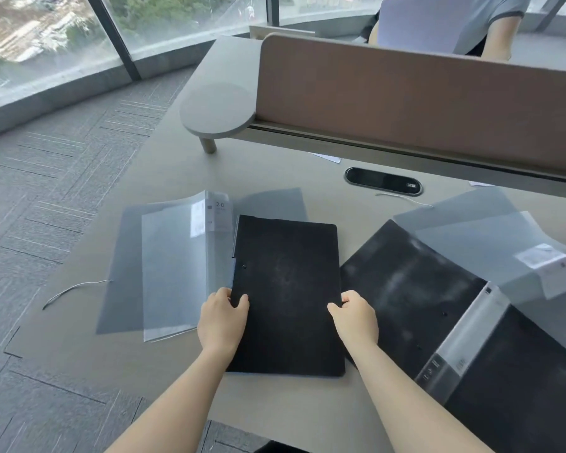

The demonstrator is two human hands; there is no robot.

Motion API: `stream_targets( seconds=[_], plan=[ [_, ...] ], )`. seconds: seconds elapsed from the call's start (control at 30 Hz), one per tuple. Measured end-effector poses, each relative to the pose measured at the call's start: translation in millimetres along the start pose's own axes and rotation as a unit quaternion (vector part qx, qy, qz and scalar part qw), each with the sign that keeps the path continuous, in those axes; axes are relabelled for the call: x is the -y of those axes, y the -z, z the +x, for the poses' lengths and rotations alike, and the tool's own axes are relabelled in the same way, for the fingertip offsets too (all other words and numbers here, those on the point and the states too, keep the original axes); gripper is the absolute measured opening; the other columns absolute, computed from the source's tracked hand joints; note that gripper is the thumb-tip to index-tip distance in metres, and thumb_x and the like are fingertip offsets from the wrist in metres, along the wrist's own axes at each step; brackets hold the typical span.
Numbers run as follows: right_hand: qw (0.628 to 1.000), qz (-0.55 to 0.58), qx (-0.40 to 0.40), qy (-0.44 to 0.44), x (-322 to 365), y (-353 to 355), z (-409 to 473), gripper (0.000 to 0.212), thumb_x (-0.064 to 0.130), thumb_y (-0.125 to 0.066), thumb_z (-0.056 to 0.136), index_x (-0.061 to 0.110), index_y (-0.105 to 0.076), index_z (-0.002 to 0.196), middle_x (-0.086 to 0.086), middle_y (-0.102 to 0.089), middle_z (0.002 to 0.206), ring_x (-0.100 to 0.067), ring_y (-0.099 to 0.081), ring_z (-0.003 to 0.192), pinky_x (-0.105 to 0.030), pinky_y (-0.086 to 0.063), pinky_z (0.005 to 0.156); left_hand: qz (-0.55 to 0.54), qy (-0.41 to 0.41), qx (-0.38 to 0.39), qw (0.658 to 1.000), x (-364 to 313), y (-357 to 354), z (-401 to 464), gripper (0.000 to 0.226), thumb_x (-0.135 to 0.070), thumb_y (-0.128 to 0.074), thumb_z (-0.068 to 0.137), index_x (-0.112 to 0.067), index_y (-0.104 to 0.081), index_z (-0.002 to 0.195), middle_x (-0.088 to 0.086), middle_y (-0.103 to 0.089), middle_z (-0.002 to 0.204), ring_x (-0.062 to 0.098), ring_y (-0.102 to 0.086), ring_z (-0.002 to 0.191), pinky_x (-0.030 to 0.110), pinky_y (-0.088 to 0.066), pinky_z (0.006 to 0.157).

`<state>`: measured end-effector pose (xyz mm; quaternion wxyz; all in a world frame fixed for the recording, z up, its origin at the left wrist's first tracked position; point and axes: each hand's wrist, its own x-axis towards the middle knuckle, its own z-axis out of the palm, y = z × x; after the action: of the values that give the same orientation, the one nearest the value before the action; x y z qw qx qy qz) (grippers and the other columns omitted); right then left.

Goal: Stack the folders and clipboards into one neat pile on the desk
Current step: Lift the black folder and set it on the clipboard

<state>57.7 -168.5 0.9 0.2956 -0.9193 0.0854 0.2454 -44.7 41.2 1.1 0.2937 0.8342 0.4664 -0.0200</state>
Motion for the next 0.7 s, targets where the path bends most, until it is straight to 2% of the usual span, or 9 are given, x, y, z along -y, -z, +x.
stream_targets(
  seconds=[0.13, 0.23, 0.43, 0.7],
  plan=[
    [1.0, 0.009, -0.009, 0.006, -1.4, -2.3, -2.8, 0.038, 0.028, -0.063, 0.087, 0.02, -0.054, 0.123, -0.003, -0.064, 0.109, -0.023, -0.057, 0.088, -0.033, -0.045, 0.069, 0.008, 0.0, -0.011, 1.0, -1.9, -1.1, -1.9, 0.036, -0.045, -0.055, 0.09, -0.016, -0.062, 0.111, -0.001, -0.062, 0.104, 0.023, -0.057, 0.097, 0.039, -0.052, 0.075],
    [1.0, -0.016, -0.017, 0.002, -0.8, -3.1, -5.6, 0.036, 0.032, -0.062, 0.088, 0.021, -0.053, 0.121, 0.001, -0.06, 0.114, -0.021, -0.054, 0.087, -0.032, -0.045, 0.07, 0.008, -0.002, -0.013, 1.0, -2.6, -0.8, -4.4, 0.035, -0.044, -0.055, 0.09, -0.016, -0.06, 0.11, -0.002, -0.062, 0.104, 0.023, -0.058, 0.096, 0.04, -0.053, 0.075],
    [0.998, -0.053, -0.031, 0.016, -1.8, -6.2, -8.5, 0.034, 0.036, -0.063, 0.089, 0.022, -0.052, 0.118, 0.002, -0.056, 0.112, -0.021, -0.058, 0.084, -0.033, -0.05, 0.069, 0.007, -0.003, -0.015, 1.0, -0.1, 0.9, -6.5, 0.032, -0.044, -0.058, 0.09, -0.017, -0.056, 0.107, -0.002, -0.063, 0.106, 0.021, -0.06, 0.093, 0.038, -0.053, 0.073],
    [0.998, -0.051, -0.029, 0.023, -2.0, -6.4, -10.2, 0.039, 0.038, -0.063, 0.089, 0.023, -0.05, 0.122, 0.001, -0.056, 0.115, -0.022, -0.061, 0.088, -0.035, -0.052, 0.07, 0.002, -0.015, -0.005, 1.0, -0.8, 3.5, -4.1, 0.037, -0.04, -0.058, 0.091, -0.016, -0.053, 0.118, 0.0, -0.059, 0.113, 0.022, -0.056, 0.103, 0.038, -0.051, 0.073]
  ],
)
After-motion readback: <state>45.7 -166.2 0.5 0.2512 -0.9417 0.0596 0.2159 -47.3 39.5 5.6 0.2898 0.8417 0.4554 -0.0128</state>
